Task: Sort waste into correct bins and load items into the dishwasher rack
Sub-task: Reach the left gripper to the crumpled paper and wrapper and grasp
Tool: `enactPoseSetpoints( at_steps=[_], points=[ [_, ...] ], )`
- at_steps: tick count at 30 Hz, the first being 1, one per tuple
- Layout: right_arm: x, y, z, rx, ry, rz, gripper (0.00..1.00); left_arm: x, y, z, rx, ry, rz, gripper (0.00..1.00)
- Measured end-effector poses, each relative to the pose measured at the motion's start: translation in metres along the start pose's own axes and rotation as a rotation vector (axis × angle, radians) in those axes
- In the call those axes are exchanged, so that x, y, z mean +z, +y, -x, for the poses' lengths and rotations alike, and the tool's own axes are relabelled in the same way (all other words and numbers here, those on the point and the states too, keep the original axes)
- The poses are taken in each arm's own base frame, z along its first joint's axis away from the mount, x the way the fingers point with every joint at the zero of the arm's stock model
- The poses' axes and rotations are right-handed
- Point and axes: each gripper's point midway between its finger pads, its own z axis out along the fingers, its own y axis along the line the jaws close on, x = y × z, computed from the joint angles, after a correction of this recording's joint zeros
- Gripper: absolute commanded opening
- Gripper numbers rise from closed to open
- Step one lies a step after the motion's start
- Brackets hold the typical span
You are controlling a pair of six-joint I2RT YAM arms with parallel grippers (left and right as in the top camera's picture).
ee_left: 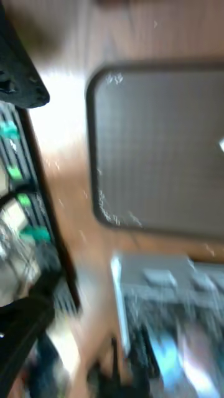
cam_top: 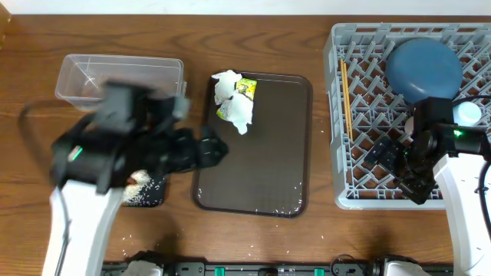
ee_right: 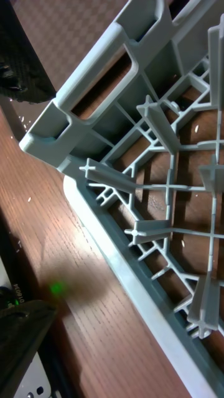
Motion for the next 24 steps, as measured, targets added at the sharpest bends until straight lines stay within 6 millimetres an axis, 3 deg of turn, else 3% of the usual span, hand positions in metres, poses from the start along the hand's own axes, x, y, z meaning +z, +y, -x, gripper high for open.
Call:
enactPoseSetpoints(
  at_steps=[4,8,12,18,24],
  points=[
    [0.000,0.000,0.000,0.000,0.000,0.001,0.99,0.058,0.000,0.031,0.112,0.085,0.241,0.98],
    [0.000,0.000,0.000,0.000,0.001,0.001,0.99,0.124,0.019,0.058,0.167,0.123,0.427,0.98],
    [0.000,0.000,0.000,0.000,0.001,0.001,0.99,0.175,0.040,0.086,0.123,0.103,0.510,0.98],
    [0.000,0.000,0.000,0.000,0.001,0.002,0.99,0.210,0.056,0.131,0.011,-0.010,0.472,0.98],
    [0.000,0.000,0.000,0.000,0.001,0.002,0.99,0.230,0.034,0.163,0.014,-0.130,0.359,0.96]
  ],
)
